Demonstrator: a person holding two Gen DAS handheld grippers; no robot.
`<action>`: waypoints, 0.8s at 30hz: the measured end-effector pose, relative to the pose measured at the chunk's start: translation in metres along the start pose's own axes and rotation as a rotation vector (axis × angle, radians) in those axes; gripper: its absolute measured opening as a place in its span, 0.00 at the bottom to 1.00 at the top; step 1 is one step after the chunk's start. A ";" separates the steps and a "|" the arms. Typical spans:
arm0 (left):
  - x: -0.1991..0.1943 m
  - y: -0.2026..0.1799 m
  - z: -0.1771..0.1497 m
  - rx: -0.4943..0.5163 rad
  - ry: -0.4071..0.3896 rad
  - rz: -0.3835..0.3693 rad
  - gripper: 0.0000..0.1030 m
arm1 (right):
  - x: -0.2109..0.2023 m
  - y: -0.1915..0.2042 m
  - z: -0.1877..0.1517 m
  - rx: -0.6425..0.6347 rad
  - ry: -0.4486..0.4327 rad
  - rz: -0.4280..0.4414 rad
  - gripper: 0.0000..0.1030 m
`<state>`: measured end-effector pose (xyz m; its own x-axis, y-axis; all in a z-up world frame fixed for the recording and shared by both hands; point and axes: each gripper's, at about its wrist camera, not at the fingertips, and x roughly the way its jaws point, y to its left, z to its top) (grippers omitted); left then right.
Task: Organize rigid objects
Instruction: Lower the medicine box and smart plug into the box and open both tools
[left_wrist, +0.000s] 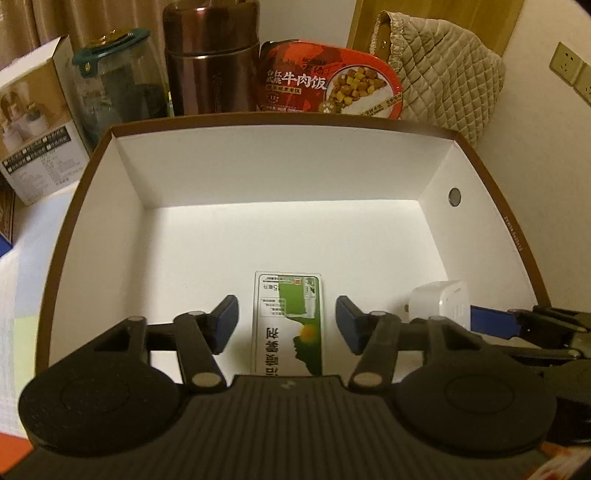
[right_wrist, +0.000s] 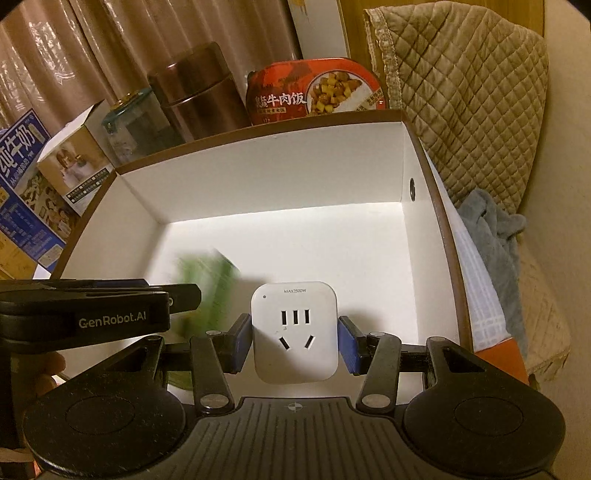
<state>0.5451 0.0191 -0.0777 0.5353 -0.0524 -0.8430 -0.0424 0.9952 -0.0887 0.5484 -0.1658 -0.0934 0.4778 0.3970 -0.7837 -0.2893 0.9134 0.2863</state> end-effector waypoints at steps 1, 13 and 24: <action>-0.001 0.000 0.001 0.006 -0.006 0.004 0.58 | 0.000 0.000 0.000 0.002 0.000 0.000 0.45; -0.008 0.014 0.000 -0.010 -0.004 0.013 0.63 | -0.005 0.005 0.005 0.027 -0.061 0.049 0.46; -0.019 0.023 -0.008 -0.020 -0.004 0.015 0.64 | -0.013 0.008 0.001 0.010 -0.052 0.025 0.60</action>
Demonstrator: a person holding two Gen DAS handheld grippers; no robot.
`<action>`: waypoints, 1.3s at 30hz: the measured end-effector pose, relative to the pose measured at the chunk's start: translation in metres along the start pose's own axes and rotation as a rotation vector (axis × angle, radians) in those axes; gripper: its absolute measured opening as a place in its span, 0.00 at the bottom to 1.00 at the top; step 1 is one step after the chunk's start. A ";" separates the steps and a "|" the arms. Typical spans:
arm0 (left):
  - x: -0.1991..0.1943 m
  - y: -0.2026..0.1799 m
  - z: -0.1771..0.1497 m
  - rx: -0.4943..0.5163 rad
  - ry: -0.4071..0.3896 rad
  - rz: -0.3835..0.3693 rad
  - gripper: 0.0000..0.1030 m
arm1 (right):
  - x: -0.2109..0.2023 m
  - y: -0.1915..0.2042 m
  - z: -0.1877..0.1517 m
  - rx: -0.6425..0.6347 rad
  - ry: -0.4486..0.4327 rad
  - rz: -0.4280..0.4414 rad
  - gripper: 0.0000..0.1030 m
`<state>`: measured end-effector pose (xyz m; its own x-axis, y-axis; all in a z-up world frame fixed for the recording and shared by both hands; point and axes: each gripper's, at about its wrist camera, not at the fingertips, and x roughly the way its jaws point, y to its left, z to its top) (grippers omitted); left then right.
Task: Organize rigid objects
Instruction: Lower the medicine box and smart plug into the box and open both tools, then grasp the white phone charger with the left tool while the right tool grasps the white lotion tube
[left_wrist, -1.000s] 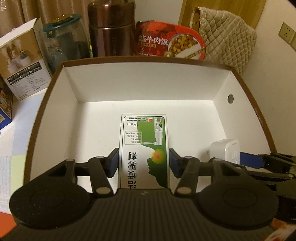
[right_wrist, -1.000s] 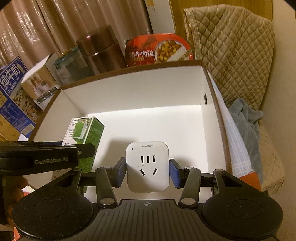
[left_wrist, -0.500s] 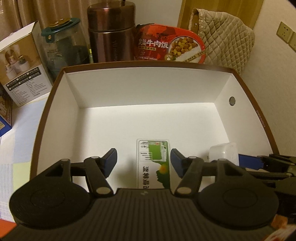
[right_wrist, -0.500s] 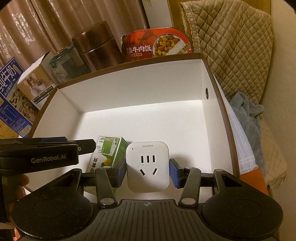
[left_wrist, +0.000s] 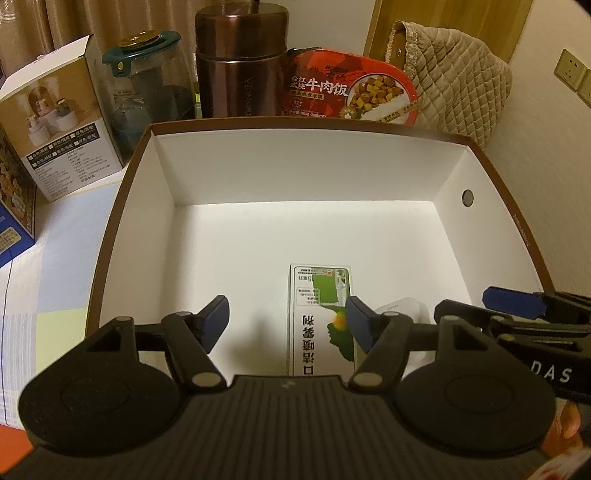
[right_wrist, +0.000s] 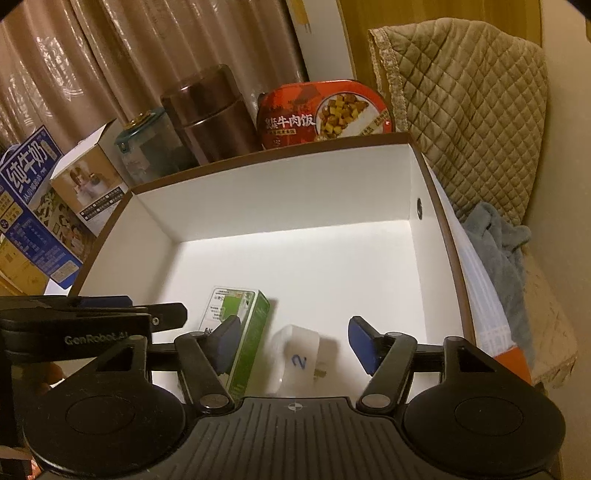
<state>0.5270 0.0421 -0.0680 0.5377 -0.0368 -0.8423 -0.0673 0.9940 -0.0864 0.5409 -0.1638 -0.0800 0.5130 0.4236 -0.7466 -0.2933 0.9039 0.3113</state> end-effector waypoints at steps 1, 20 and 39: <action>-0.001 0.000 -0.001 0.000 0.000 0.000 0.64 | -0.001 0.000 -0.001 0.000 0.002 0.000 0.60; -0.043 0.008 -0.015 -0.011 -0.052 -0.031 0.64 | -0.040 0.005 -0.013 0.007 -0.043 0.015 0.60; -0.136 0.027 -0.070 -0.035 -0.116 -0.063 0.64 | -0.117 0.011 -0.061 0.024 -0.081 0.089 0.60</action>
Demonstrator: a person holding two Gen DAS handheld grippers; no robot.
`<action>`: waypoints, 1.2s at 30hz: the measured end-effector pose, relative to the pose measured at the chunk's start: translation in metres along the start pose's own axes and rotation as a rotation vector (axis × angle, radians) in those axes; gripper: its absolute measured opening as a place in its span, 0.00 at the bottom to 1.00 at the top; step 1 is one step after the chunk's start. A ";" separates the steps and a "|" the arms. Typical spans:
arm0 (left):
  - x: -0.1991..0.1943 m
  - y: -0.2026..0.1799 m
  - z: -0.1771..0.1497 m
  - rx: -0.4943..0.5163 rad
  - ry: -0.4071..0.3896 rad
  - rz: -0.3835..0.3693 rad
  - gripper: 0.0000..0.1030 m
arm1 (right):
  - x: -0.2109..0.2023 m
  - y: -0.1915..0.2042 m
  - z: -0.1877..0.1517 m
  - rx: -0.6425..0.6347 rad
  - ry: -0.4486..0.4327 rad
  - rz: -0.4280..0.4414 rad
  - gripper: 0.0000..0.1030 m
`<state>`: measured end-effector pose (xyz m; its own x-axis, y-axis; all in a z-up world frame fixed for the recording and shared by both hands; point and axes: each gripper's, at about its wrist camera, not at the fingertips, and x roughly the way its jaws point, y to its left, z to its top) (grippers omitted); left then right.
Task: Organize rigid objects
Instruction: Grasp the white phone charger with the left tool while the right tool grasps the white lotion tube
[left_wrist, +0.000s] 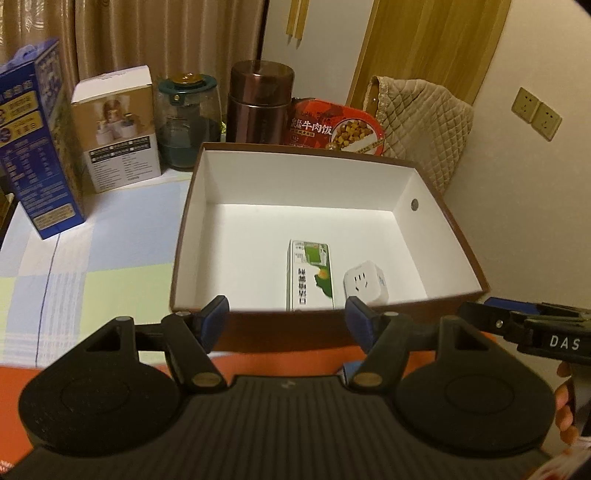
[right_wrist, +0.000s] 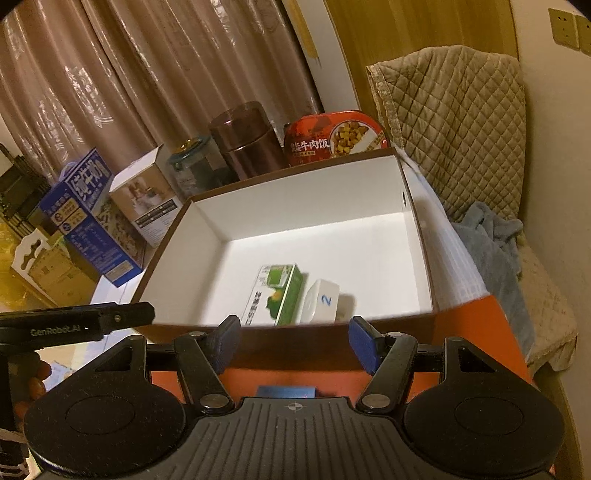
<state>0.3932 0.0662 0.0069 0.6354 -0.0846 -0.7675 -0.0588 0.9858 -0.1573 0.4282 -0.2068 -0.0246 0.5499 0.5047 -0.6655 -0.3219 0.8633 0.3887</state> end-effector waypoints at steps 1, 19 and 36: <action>-0.004 0.000 -0.004 0.002 0.000 0.002 0.64 | -0.003 0.001 -0.004 -0.006 0.002 0.001 0.60; -0.055 0.010 -0.072 -0.014 0.023 0.008 0.64 | -0.044 0.023 -0.059 -0.053 0.030 -0.008 0.60; -0.062 0.022 -0.141 -0.019 0.132 0.016 0.63 | -0.047 0.011 -0.117 -0.054 0.136 -0.057 0.60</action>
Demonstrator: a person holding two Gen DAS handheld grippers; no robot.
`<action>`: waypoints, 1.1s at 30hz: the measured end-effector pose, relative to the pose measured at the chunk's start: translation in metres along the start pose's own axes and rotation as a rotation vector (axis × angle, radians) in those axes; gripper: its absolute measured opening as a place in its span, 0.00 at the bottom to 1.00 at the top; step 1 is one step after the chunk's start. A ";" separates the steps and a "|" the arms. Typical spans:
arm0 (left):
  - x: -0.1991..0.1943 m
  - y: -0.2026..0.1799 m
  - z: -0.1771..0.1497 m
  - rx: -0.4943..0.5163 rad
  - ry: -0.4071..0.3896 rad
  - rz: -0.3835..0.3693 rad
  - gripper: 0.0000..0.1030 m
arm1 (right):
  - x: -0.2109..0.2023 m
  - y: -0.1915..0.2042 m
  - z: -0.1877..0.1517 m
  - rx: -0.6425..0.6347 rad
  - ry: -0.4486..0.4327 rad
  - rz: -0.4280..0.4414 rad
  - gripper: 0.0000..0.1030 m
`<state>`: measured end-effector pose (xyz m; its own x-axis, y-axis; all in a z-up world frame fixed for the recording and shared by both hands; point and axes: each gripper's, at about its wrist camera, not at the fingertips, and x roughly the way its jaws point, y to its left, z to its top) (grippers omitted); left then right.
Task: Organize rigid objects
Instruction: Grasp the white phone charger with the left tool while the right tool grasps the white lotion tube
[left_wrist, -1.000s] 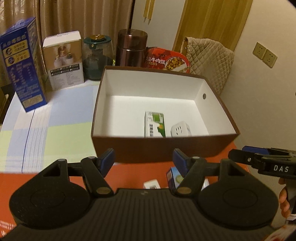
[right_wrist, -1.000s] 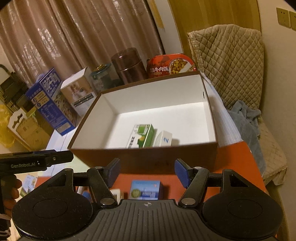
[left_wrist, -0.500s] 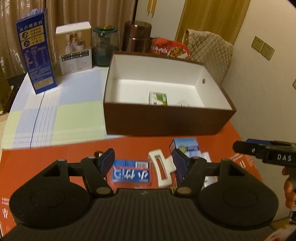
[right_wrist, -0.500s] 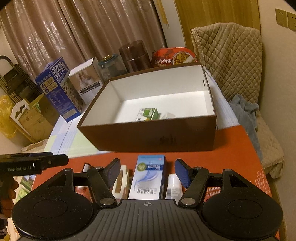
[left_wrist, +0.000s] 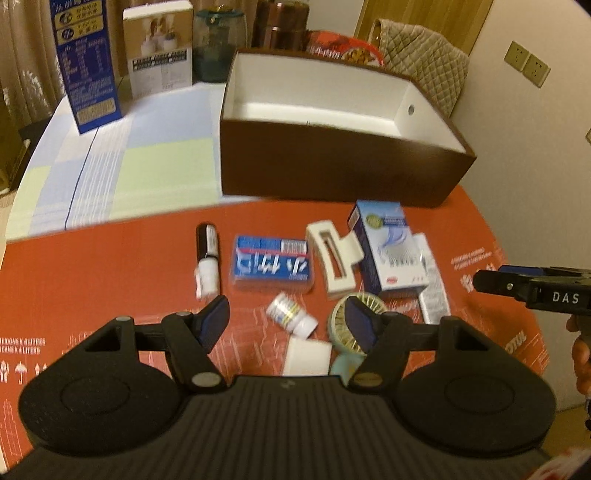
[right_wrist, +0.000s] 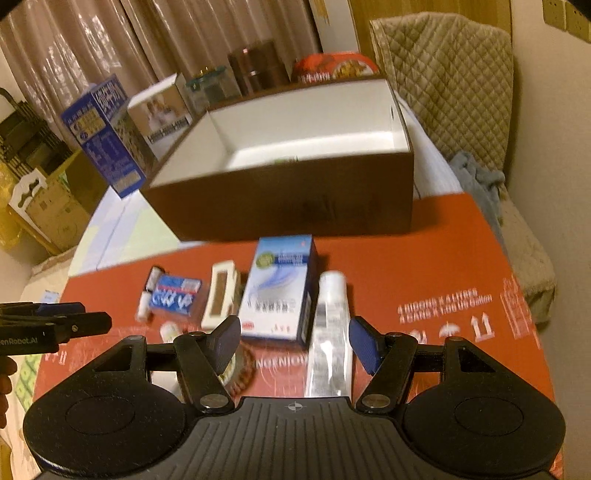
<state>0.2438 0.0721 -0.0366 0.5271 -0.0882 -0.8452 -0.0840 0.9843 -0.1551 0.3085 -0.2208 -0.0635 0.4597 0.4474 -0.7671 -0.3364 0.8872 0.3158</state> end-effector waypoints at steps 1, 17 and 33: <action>0.001 0.001 -0.003 -0.001 0.006 0.003 0.63 | 0.001 -0.001 -0.003 0.002 0.006 -0.001 0.60; 0.031 0.000 -0.050 0.064 0.088 0.015 0.61 | 0.018 -0.004 -0.042 0.005 0.086 -0.032 0.60; 0.066 -0.017 -0.052 0.182 0.122 -0.015 0.52 | 0.024 -0.014 -0.054 0.037 0.119 -0.058 0.60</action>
<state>0.2358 0.0411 -0.1167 0.4202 -0.1105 -0.9007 0.0832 0.9931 -0.0830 0.2794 -0.2283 -0.1163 0.3761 0.3805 -0.8448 -0.2803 0.9158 0.2877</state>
